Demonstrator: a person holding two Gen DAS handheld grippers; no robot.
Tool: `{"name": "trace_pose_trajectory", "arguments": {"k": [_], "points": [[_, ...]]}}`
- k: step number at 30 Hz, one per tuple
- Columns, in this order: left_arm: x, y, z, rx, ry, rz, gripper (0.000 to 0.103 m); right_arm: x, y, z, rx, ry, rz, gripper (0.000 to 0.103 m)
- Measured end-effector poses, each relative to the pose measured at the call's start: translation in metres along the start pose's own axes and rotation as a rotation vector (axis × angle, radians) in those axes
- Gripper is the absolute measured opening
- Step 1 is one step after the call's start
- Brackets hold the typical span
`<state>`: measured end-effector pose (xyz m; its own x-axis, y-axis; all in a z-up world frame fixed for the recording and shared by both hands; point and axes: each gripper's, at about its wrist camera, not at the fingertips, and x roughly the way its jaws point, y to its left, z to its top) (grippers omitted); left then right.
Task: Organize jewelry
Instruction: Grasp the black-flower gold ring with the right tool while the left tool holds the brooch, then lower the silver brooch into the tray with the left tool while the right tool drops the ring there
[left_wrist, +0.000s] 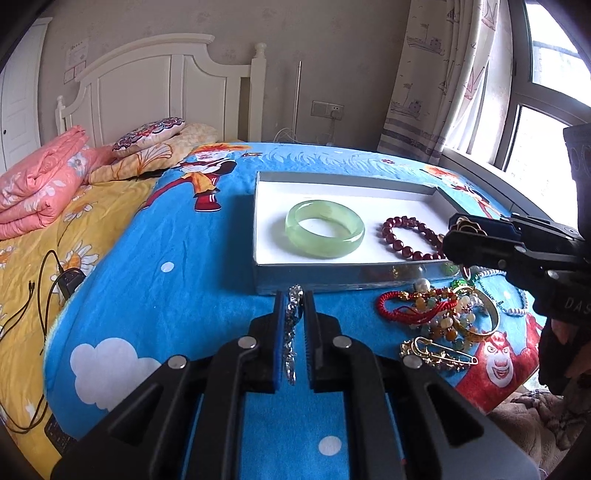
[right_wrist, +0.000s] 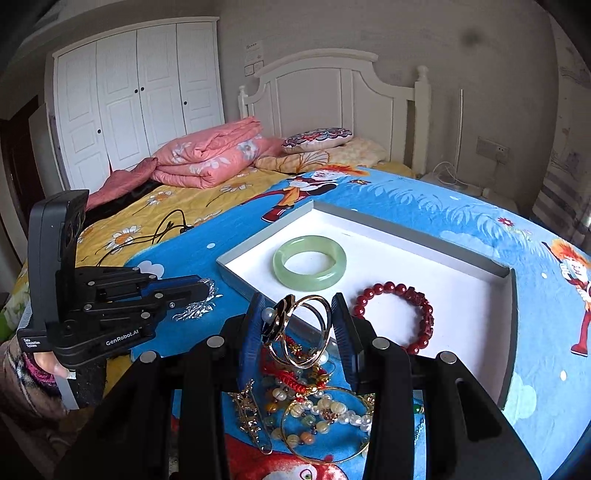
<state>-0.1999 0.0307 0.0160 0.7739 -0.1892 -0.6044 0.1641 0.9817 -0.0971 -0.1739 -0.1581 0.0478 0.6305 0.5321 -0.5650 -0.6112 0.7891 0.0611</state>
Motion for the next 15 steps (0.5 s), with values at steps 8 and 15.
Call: {"name": "trace_pose_trajectory", "arguments": {"k": [8, 15], "points": [[0.019, 0.001, -0.011, 0.041, 0.062, 0.045, 0.027, -0.002, 0.001, 0.000, -0.010, -0.006, 0.002, 0.037], [0.005, -0.010, -0.001, 0.065, 0.004, 0.041, 0.017, -0.011, -0.014, 0.002, 0.024, -0.029, -0.025, 0.037]]}}
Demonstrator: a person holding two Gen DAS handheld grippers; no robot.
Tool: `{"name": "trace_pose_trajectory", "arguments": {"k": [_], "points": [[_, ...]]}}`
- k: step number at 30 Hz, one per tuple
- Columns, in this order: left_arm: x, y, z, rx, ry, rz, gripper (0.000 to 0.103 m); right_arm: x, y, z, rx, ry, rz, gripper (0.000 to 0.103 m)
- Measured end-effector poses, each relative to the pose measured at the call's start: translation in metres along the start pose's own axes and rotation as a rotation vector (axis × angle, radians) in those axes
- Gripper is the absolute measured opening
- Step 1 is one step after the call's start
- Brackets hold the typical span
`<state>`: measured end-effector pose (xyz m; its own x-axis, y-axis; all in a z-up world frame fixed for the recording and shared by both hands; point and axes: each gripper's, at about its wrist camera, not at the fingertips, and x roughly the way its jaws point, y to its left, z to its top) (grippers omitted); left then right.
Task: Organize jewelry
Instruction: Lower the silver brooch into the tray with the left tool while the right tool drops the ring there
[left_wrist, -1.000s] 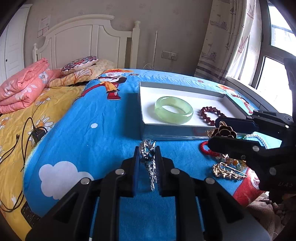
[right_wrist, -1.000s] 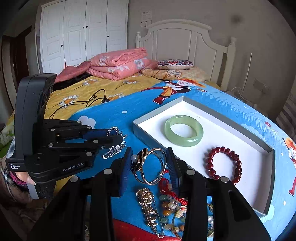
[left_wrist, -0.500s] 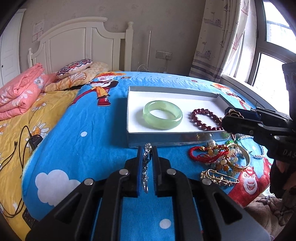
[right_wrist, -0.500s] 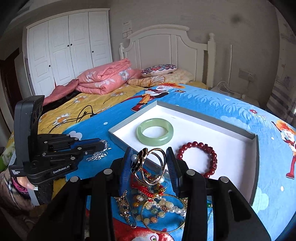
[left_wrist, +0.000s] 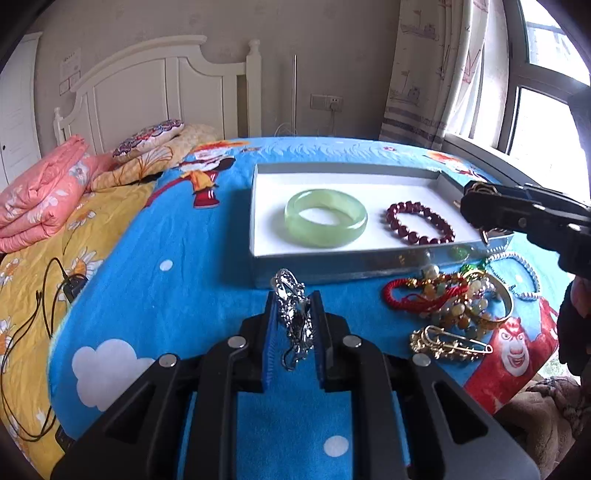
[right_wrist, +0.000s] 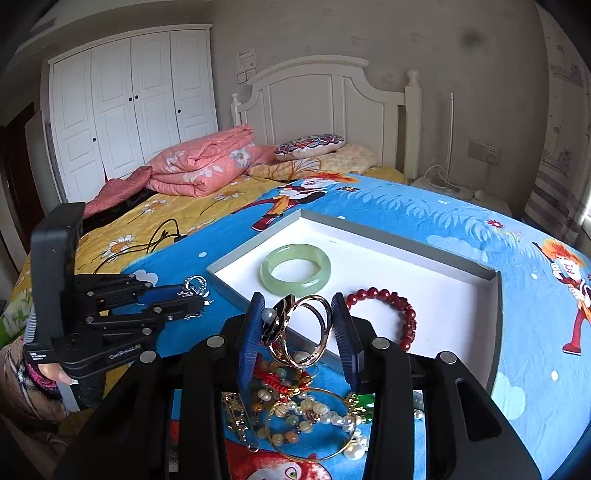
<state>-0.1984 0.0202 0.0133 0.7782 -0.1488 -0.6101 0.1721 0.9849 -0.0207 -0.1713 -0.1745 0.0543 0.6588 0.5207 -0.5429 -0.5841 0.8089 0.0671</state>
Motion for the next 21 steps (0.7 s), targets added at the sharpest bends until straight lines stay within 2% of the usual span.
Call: {"name": "trace_pose_trajectory", "arguments": {"k": [5, 9, 14, 21], "points": [[-0.016, -0.017, 0.033, 0.064, -0.065, -0.017, 0.017, 0.002, -0.031, 0.002, 0.073, 0.012, -0.043, 0.037], [-0.004, -0.036, 0.069, 0.114, -0.061, -0.072, 0.017, 0.011, -0.061, 0.005, 0.125, 0.059, -0.104, 0.037], [0.044, -0.060, 0.110, 0.161, 0.012, -0.078, 0.017, 0.023, -0.098, 0.008, 0.168, 0.113, -0.181, 0.037], [0.101, -0.080, 0.136, 0.217, 0.099, 0.012, 0.017, 0.039, -0.130, 0.013, 0.205, 0.140, -0.202, 0.038]]}}
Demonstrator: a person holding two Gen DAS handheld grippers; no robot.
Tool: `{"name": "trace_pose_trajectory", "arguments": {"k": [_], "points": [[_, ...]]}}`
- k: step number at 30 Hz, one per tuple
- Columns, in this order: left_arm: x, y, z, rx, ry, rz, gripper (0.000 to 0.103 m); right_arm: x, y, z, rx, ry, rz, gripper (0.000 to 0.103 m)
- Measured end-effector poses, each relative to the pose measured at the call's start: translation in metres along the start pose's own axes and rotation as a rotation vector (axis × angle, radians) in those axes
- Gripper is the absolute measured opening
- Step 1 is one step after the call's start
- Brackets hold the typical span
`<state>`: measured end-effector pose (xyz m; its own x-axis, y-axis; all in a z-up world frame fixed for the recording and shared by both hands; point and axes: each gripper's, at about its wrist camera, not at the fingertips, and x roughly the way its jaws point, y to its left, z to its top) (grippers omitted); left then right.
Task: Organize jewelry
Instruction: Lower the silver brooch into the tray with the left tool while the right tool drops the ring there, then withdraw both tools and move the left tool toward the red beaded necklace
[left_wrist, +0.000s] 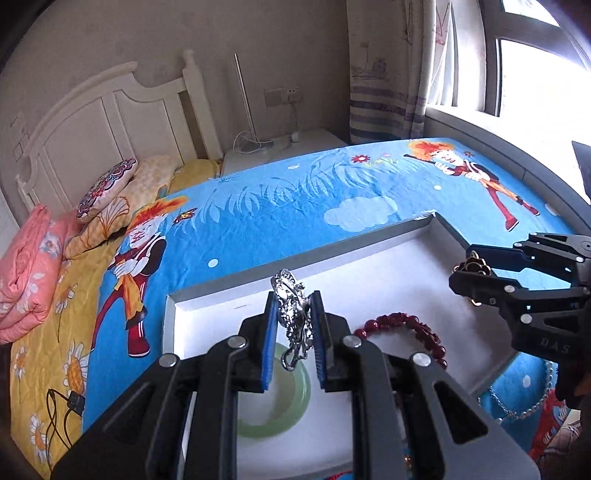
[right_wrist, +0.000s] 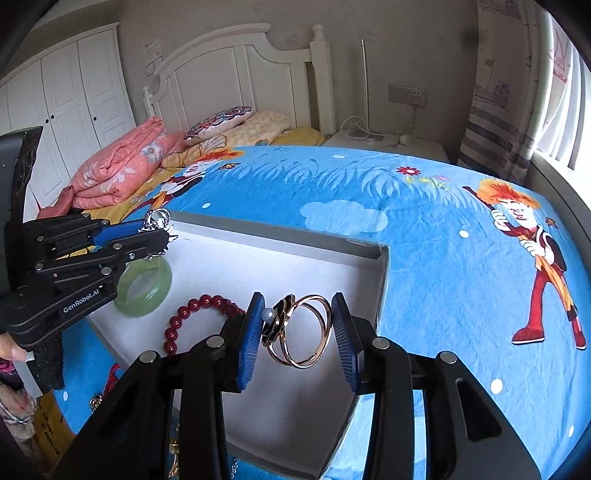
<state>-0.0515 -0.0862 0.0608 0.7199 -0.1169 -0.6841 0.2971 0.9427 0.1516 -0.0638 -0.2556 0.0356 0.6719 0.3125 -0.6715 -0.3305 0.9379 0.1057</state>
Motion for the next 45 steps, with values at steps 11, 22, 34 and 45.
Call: {"name": "trace_pose_trajectory", "arguments": {"k": [11, 22, 34, 45], "points": [[0.004, 0.009, -0.011, -0.038, -0.030, 0.076, 0.088, -0.018, -0.014, -0.003, 0.086, -0.060, 0.034, 0.061], [-0.044, 0.027, -0.087, -0.158, -0.090, 0.112, 0.100, -0.060, -0.025, -0.045, 0.125, -0.103, 0.081, 0.063], [-0.041, 0.063, -0.117, -0.352, -0.033, -0.018, 0.100, -0.079, 0.001, -0.099, -0.046, -0.055, 0.053, 0.063], [-0.035, 0.065, -0.116, -0.394, -0.020, -0.047, 0.100, -0.081, 0.021, -0.141, -0.205, 0.028, 0.051, 0.063]]}}
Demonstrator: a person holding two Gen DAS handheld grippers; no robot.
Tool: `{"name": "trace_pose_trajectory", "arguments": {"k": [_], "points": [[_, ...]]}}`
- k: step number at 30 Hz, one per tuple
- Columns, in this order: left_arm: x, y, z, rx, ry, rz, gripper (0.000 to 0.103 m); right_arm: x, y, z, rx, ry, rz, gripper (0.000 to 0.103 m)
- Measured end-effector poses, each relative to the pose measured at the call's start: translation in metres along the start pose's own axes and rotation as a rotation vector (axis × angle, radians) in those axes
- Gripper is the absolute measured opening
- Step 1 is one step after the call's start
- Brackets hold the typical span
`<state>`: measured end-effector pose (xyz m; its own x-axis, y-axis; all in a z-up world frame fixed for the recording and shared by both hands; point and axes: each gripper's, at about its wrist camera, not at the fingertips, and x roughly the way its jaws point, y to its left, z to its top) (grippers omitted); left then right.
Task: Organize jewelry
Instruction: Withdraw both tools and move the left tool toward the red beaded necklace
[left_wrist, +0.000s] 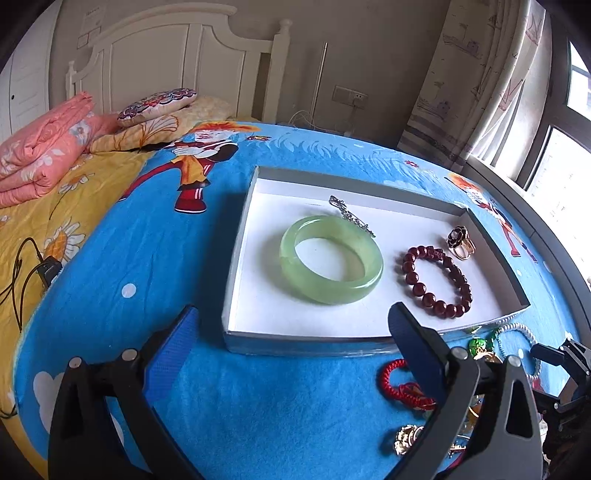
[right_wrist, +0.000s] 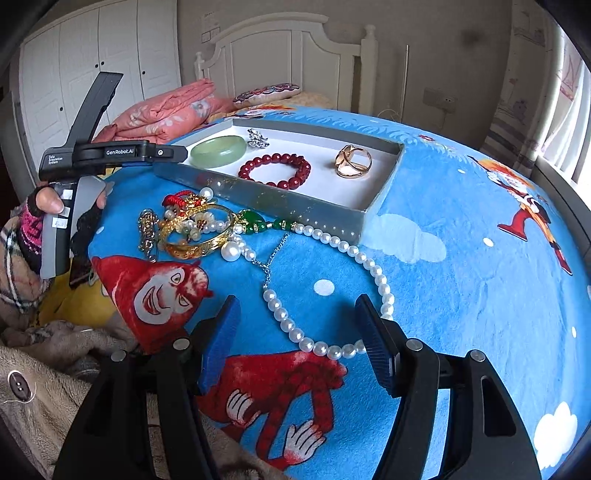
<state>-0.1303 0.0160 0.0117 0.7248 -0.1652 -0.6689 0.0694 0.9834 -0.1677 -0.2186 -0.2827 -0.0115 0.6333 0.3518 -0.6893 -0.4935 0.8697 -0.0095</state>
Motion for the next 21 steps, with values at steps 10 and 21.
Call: {"name": "trace_pose_trajectory", "arguments": {"k": [10, 21], "points": [[-0.012, -0.009, -0.005, 0.059, -0.036, -0.060, 0.100, 0.001, 0.003, 0.002, -0.018, -0.010, -0.002, 0.063], [-0.050, -0.063, -0.040, 0.364, -0.088, -0.090, 0.087, 0.001, 0.002, 0.003, -0.007, -0.017, 0.000, 0.063]]}}
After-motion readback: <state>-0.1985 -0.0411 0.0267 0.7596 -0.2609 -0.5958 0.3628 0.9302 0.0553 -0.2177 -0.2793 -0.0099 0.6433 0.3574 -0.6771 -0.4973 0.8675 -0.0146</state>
